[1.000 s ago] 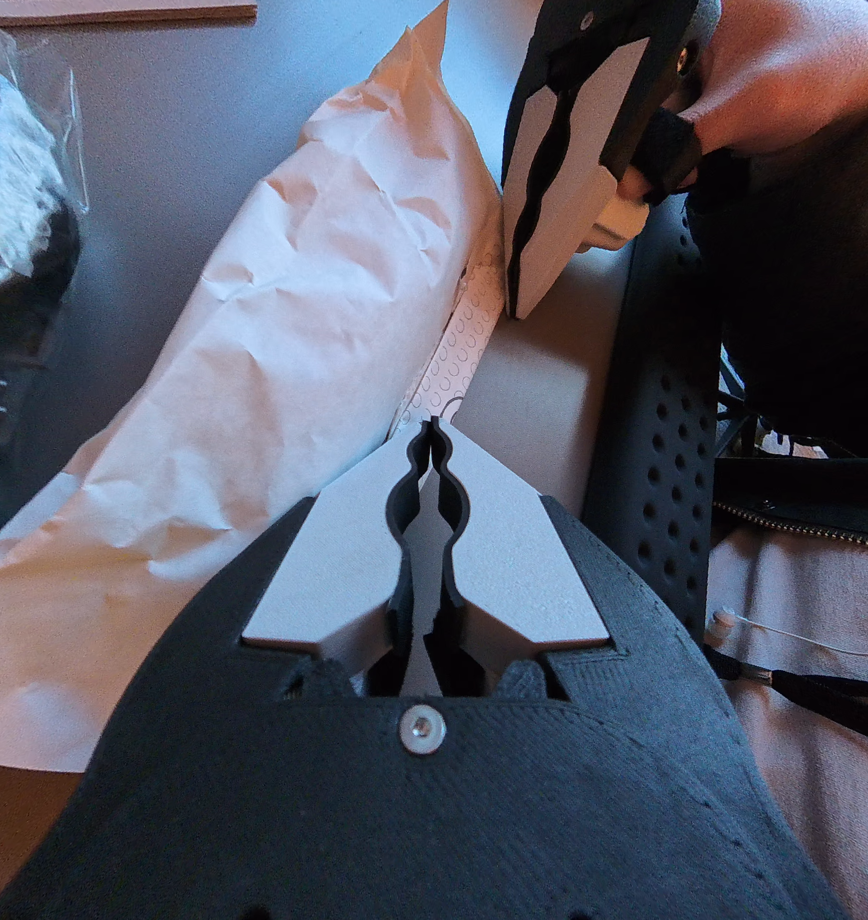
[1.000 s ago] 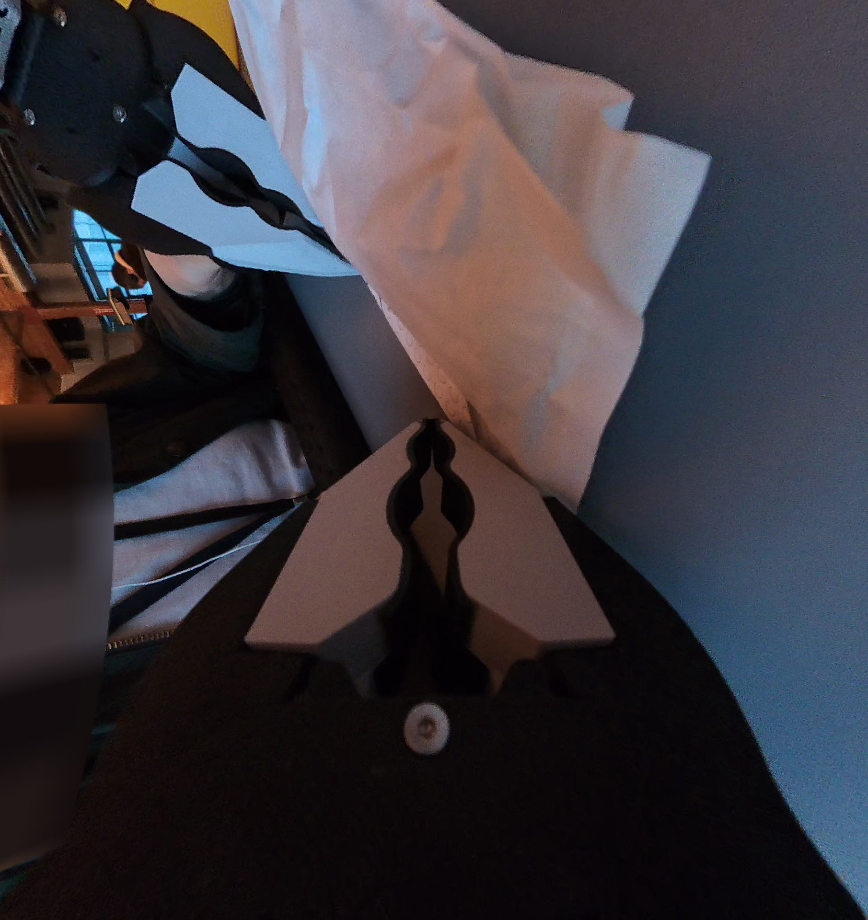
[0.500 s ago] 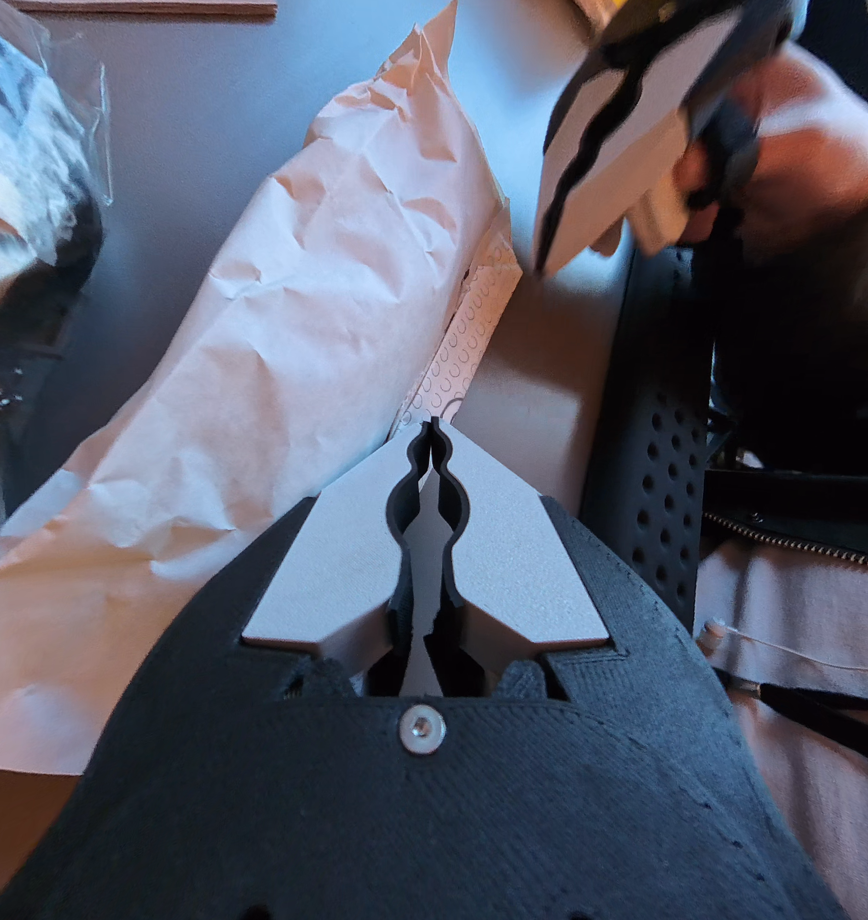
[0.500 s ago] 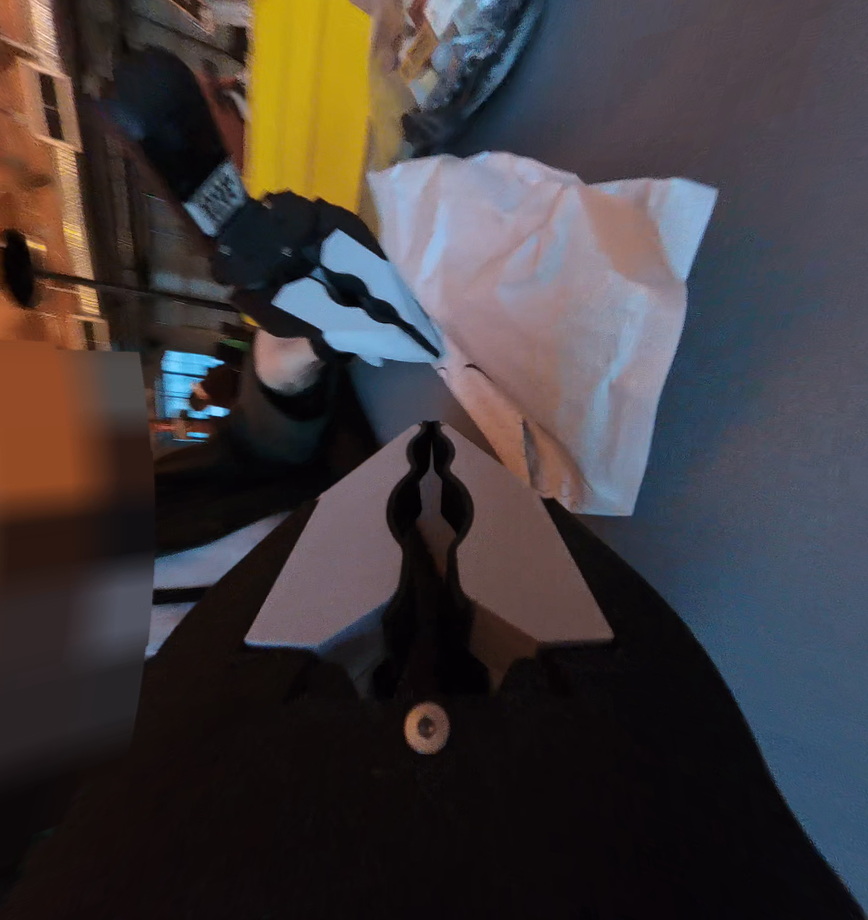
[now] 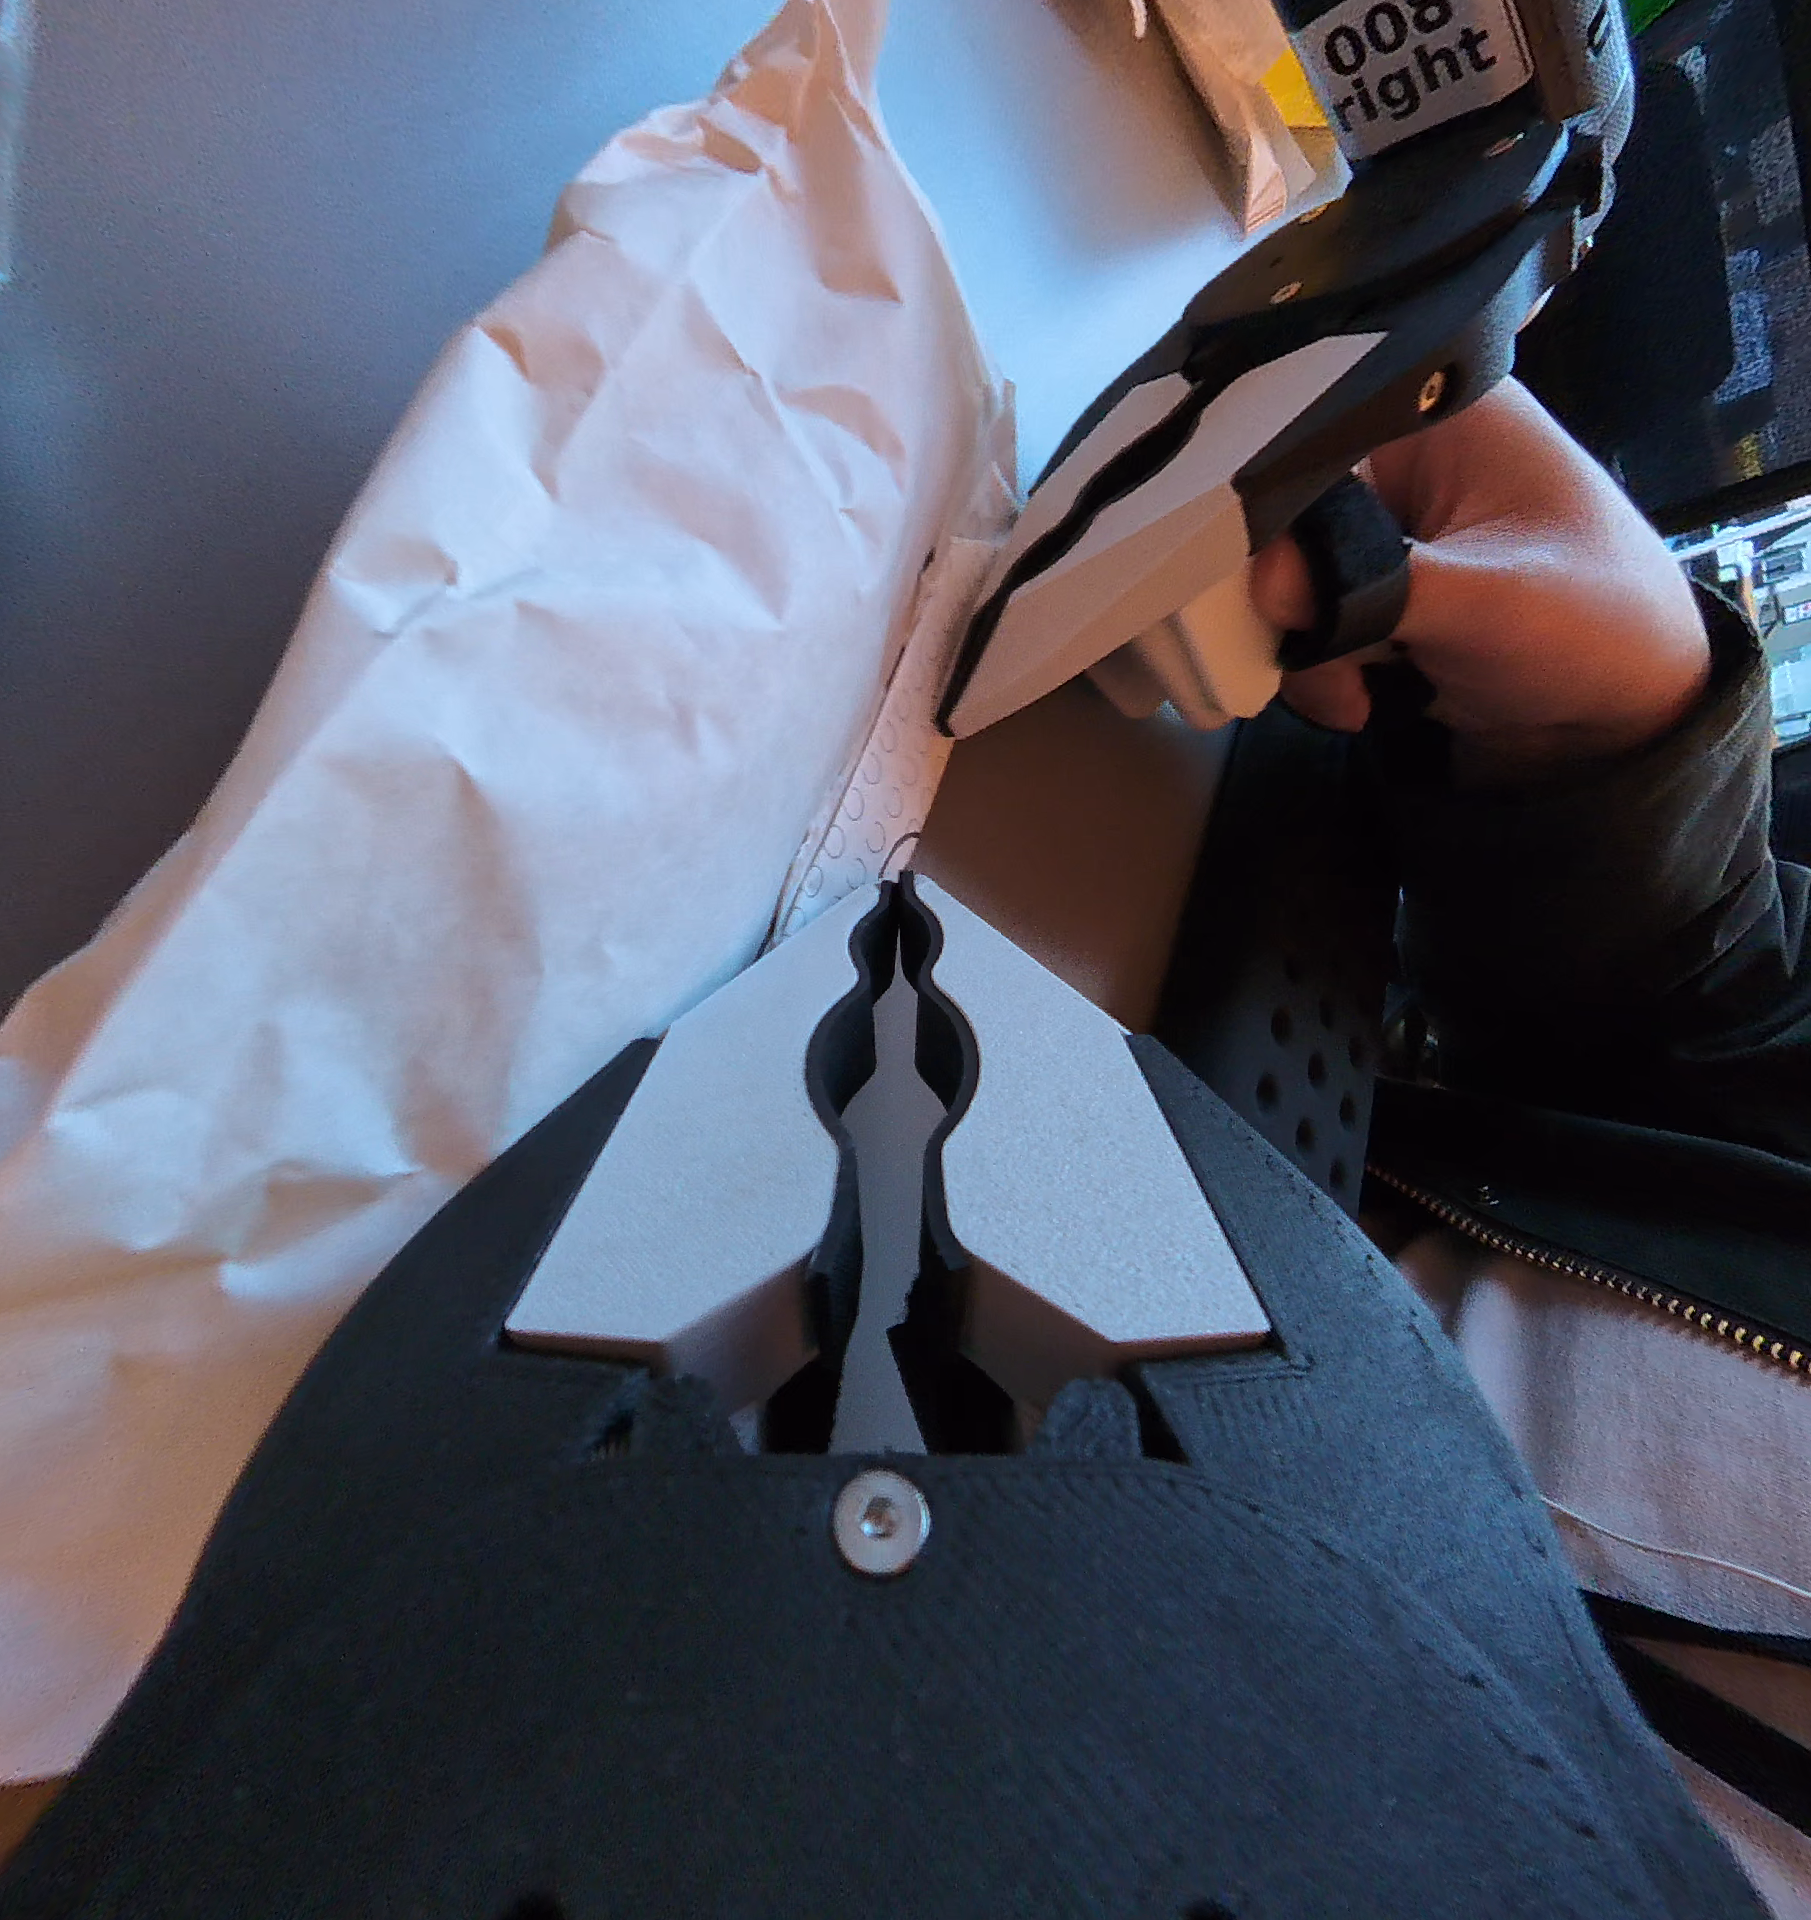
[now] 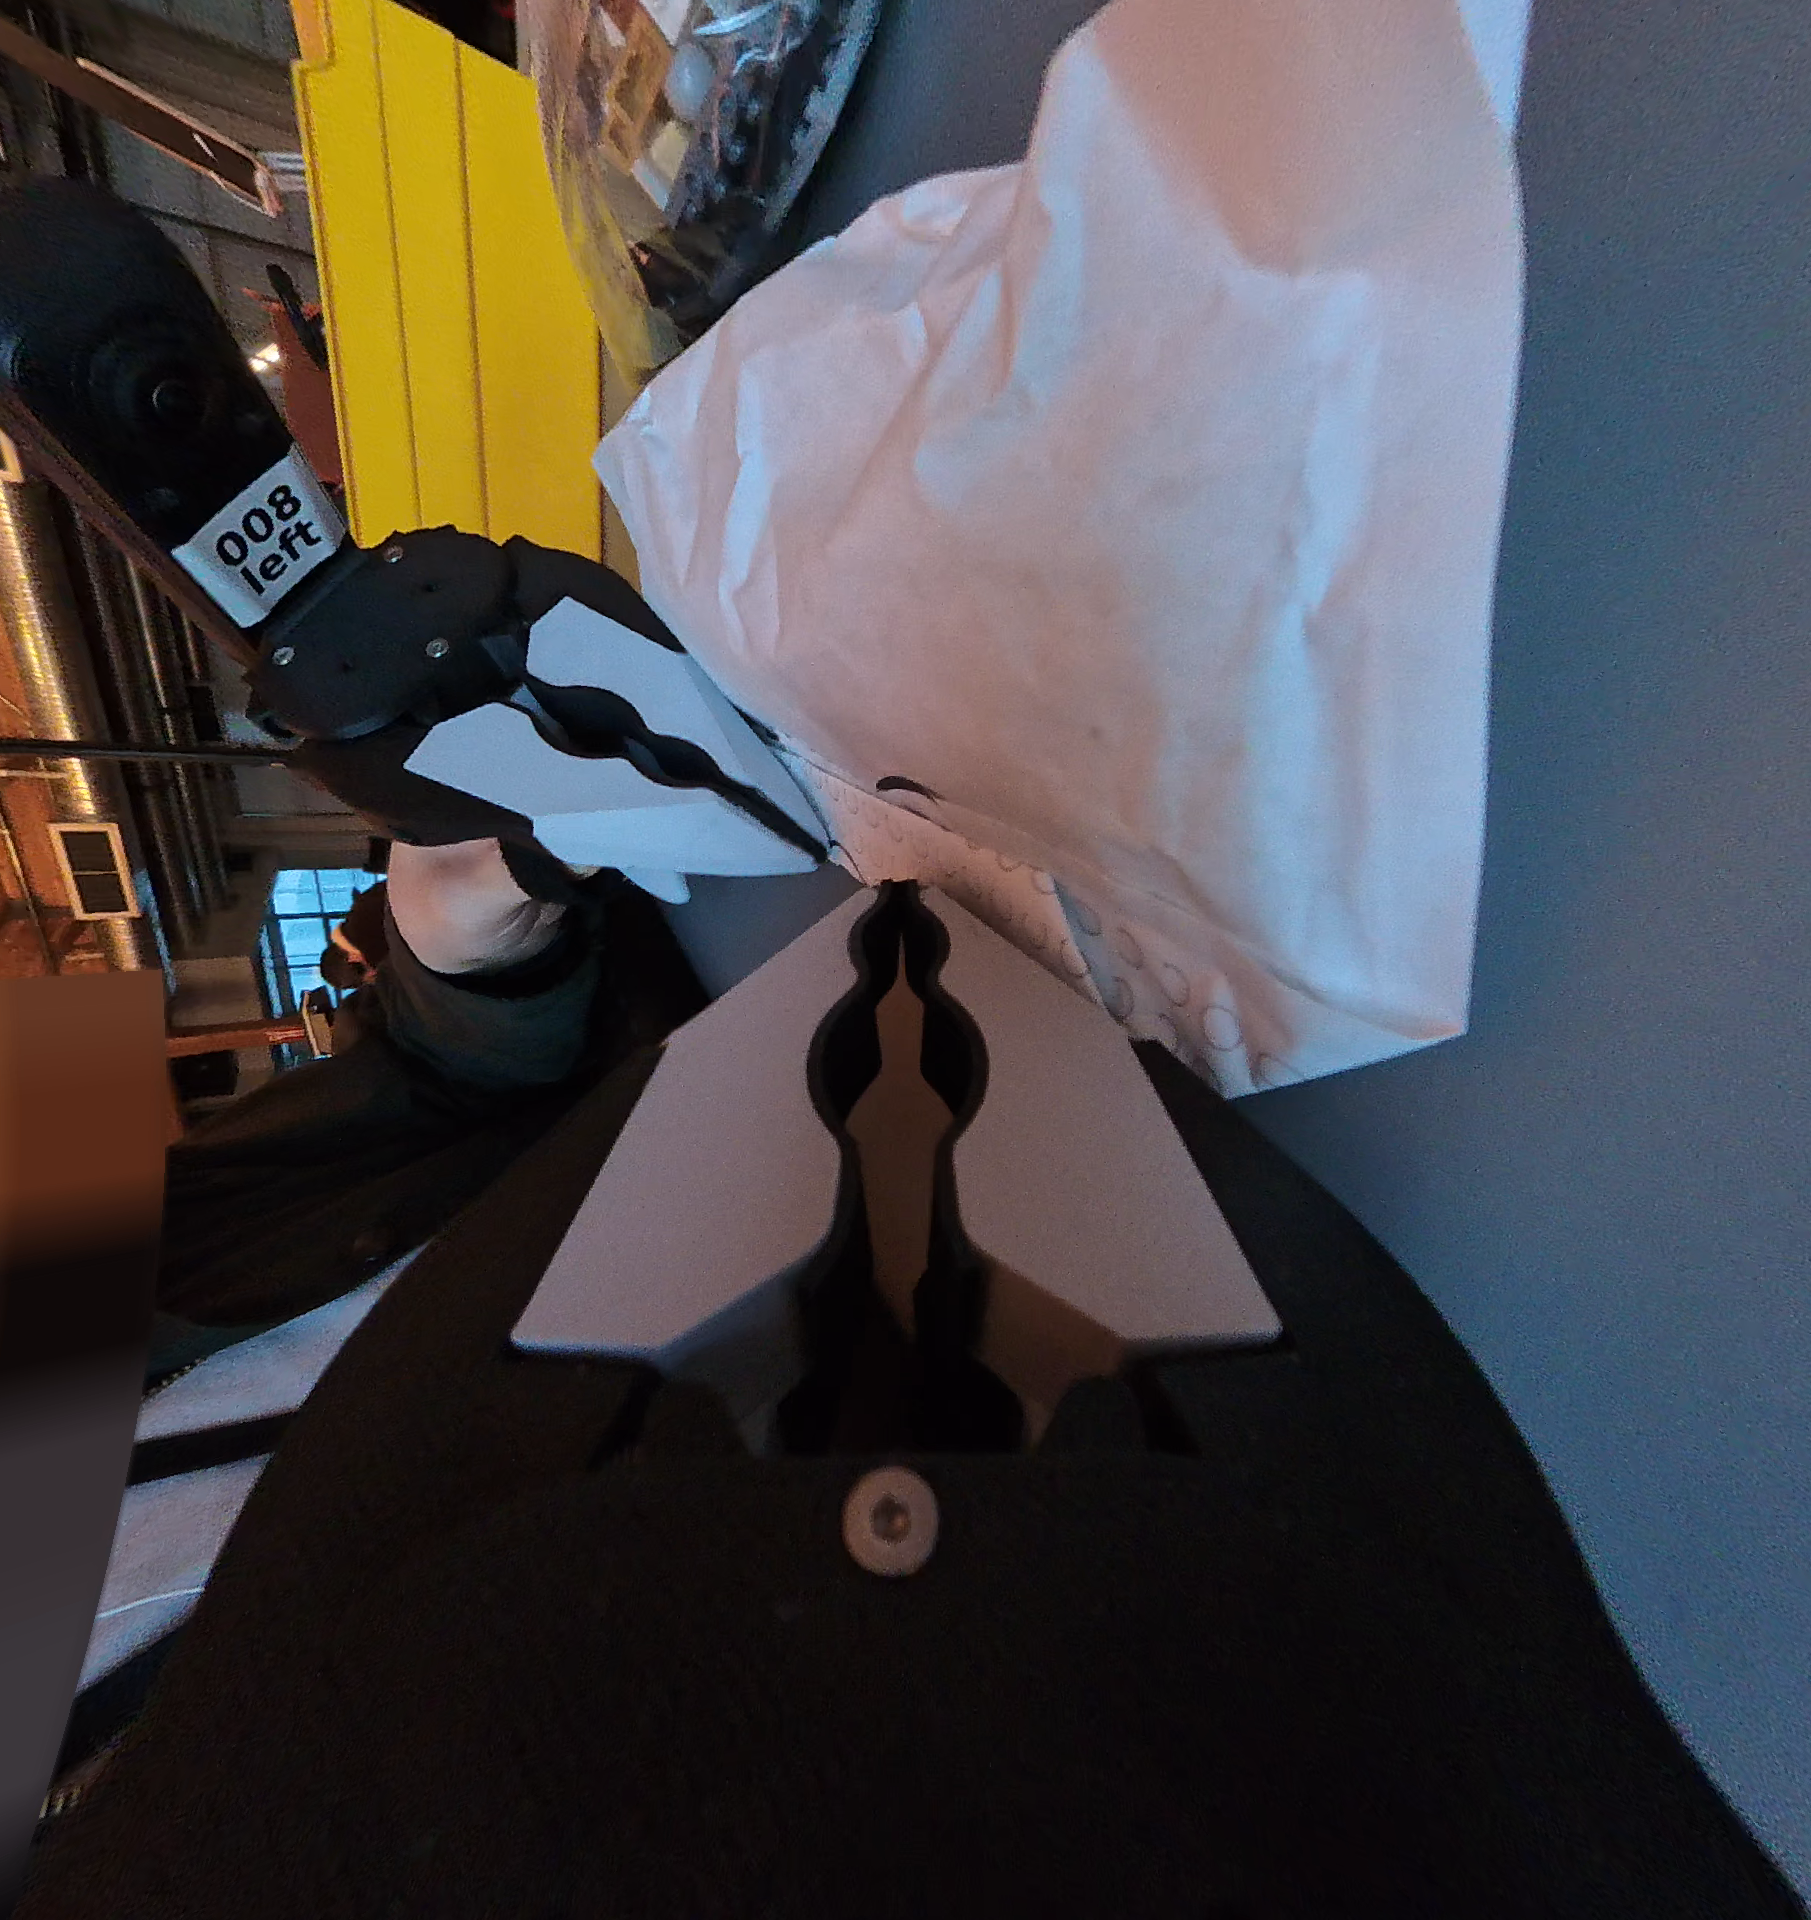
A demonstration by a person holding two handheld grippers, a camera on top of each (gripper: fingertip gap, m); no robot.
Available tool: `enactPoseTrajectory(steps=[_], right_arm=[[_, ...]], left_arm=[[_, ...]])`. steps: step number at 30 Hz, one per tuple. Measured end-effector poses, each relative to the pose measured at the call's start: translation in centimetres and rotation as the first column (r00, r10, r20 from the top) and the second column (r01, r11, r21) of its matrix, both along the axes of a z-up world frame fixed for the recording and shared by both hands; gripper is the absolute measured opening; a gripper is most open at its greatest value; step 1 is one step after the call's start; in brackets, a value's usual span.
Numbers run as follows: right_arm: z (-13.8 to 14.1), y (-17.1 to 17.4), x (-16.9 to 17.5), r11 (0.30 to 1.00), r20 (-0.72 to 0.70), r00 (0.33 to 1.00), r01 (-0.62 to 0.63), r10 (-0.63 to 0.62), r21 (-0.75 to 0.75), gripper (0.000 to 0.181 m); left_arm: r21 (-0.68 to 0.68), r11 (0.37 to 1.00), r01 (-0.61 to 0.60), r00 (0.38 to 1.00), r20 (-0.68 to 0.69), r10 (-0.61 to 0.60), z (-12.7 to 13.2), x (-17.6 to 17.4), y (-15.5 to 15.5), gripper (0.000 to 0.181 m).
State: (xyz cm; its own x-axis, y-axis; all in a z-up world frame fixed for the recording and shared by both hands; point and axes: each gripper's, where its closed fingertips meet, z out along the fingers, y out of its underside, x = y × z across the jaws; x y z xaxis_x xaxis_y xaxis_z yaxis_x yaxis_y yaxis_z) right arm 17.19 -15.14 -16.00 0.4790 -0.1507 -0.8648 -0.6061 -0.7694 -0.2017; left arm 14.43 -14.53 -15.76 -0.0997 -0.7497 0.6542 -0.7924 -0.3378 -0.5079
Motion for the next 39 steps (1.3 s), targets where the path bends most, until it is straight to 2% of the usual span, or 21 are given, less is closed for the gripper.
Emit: enactPoseTrajectory(steps=[3, 7, 12, 14, 19, 23, 27, 29, 32, 34, 36, 39], right_arm=[[-0.1, -0.1, 0.1, 1.0, 0.044, 0.999, -0.018, 0.018, 0.004, 0.0], [-0.2, -0.2, 0.2, 0.999, 0.007, 0.999, -0.036, 0.036, -0.009, 0.0], [-0.2, -0.3, 0.2, 0.997, -0.013, 0.998, -0.07, 0.069, -0.024, 0.0], [-0.2, -0.4, 0.2, 0.994, -0.003, 0.995, -0.1, 0.1, -0.037, 0.001], [-0.3, -0.7, 0.4, 0.983, 0.019, 0.985, -0.169, 0.171, -0.077, 0.001], [-0.3, -1.3, 1.2, 0.974, -0.002, 0.979, -0.201, 0.202, -0.104, 0.001], [-0.3, -2.2, 2.3, 0.959, -0.002, 0.966, -0.258, 0.26, -0.121, 0.0], [-0.3, -2.3, 3.0, 0.954, 0.015, 0.961, -0.273, 0.276, -0.122, 0.001], [-0.3, -2.5, 4.0, 0.953, 0.028, 0.959, -0.275, 0.281, -0.129, 0.0], [-0.4, -2.6, 4.5, 0.953, 0.025, 0.959, -0.276, 0.281, -0.128, 0.0], [-0.4, -2.6, 4.9, 0.951, 0.018, 0.959, -0.28, 0.284, -0.129, 0.0], [-0.4, -2.9, 5.4, 0.944, 0.022, 0.95, -0.306, 0.311, -0.125, 0.001]], left_arm=[[-0.021, 0.998, 0.062, 0.998, -0.012, -0.062, 0.0, -0.4, -0.9, 0.0], [-0.064, 0.991, 0.121, 0.993, -0.008, -0.122, 0.7, -2.0, -0.4, 0.0], [-0.132, 0.989, 0.073, 0.991, 0.118, -0.057, 4.5, -4.1, 1.5, 0.0], [-0.109, 0.991, 0.072, 0.99, 0.131, -0.057, 5.5, -4.6, 1.9, 0.0], [0.066, 0.996, 0.054, 0.997, 0.05, -0.057, 3.9, -4.6, 3.5, 0.0], [0.18, 0.982, 0.05, 0.999, -0.027, -0.046, 1.1, -5.3, 4.9, 0.0], [0.105, 0.99, 0.09, 0.994, -0.074, -0.083, -0.3, -5.6, 3.0, 0.0], [0.035, 0.994, 0.101, 0.991, -0.092, -0.098, -0.4, -5.4, 1.9, 0.0], [0.012, 0.994, 0.105, 0.992, -0.078, -0.104, -0.2, -4.8, 1.3, 0.0], [0.055, 0.992, 0.11, 0.993, -0.047, -0.107, 0.4, -4.7, 1.7, 0.0], [0.131, 0.991, 0.024, 0.998, 0.048, -0.031, 2.1, -3.8, 3.9, 0.0], [0.169, 0.983, -0.074, 0.981, 0.192, 0.04, 5.3, -2.7, 6.5, 0.0]])
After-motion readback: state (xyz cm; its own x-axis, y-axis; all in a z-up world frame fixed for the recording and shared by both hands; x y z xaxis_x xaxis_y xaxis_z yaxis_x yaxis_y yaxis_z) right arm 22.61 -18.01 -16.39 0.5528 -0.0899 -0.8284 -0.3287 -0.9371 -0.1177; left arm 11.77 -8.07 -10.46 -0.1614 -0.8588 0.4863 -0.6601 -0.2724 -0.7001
